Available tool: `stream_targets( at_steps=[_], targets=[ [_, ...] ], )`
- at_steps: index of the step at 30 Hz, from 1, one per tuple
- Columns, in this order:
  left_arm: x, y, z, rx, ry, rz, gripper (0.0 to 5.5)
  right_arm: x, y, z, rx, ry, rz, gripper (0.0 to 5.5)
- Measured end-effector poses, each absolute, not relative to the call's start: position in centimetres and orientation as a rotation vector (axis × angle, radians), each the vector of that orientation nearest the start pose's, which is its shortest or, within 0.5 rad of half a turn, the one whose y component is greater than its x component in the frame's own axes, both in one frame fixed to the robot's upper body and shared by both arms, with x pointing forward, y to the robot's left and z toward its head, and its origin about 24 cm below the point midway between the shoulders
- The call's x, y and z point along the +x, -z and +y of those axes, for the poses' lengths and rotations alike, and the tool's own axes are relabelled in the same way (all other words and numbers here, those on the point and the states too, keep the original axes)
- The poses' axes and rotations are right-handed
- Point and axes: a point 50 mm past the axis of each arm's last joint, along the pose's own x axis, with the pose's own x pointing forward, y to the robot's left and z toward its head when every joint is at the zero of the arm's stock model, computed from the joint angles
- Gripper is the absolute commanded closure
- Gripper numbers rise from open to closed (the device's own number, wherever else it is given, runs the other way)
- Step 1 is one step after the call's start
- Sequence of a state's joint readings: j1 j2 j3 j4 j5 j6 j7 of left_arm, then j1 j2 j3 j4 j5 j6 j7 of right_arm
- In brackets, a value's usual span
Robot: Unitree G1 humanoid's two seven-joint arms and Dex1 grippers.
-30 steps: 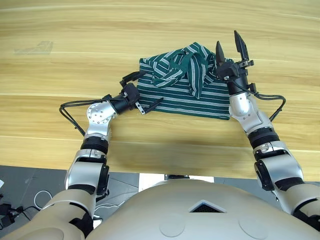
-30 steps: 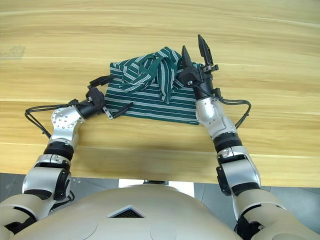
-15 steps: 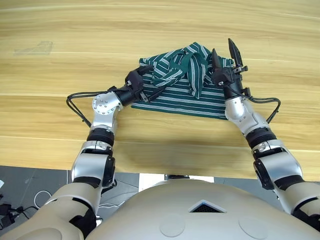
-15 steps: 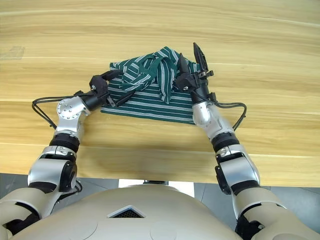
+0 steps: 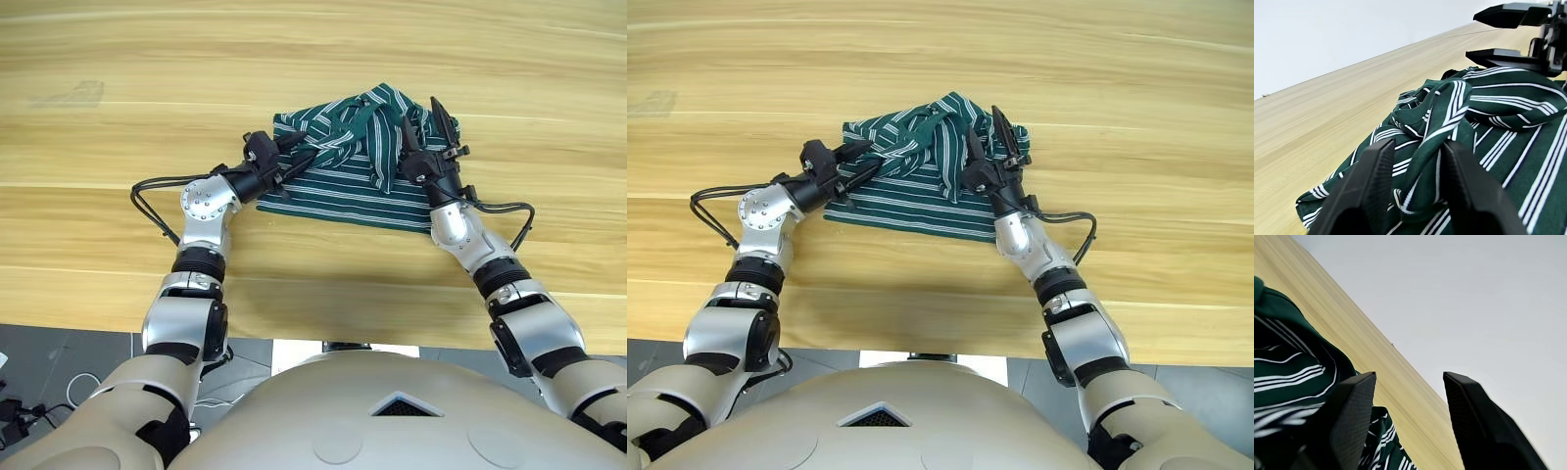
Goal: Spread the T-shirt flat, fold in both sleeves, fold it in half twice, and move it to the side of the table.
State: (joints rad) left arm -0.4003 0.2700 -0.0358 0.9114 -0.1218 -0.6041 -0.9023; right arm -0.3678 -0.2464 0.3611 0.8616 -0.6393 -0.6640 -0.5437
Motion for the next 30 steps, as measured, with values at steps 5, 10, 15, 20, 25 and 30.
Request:
stream_targets(
  at_steps=[5, 10, 15, 20, 25, 30],
  targets=[
    [28.7, -0.5, 17.1, 0.206, 0.883, 0.010, 5.12, 27.1, 0.3, -12.7, -0.682, -0.253, -0.334, 2.96],
    [28.5, -0.2, 17.3, 0.199, 0.867, 0.023, 5.48, 24.6, 0.5, -13.1, -0.466, -0.402, -0.243, 2.96],
    [28.7, -0.3, 17.9, 0.178, 0.803, 0.022, 5.48, 21.9, 0.1, -14.0, -0.447, -0.554, -0.211, 2.96],
    [29.1, -0.6, 18.6, 0.143, 0.702, 0.000, 5.48, 21.5, -0.3, -13.7, -0.466, -0.617, -0.199, 2.96],
    [29.1, -0.6, 18.4, 0.131, 0.686, -0.005, 5.48, 21.5, 0.1, -11.7, -0.421, -0.634, -0.173, 2.96],
    [29.2, -0.7, 18.4, 0.122, 0.676, -0.023, 5.48, 22.5, 1.0, -9.8, -0.389, -0.651, -0.135, 2.96]
  ],
)
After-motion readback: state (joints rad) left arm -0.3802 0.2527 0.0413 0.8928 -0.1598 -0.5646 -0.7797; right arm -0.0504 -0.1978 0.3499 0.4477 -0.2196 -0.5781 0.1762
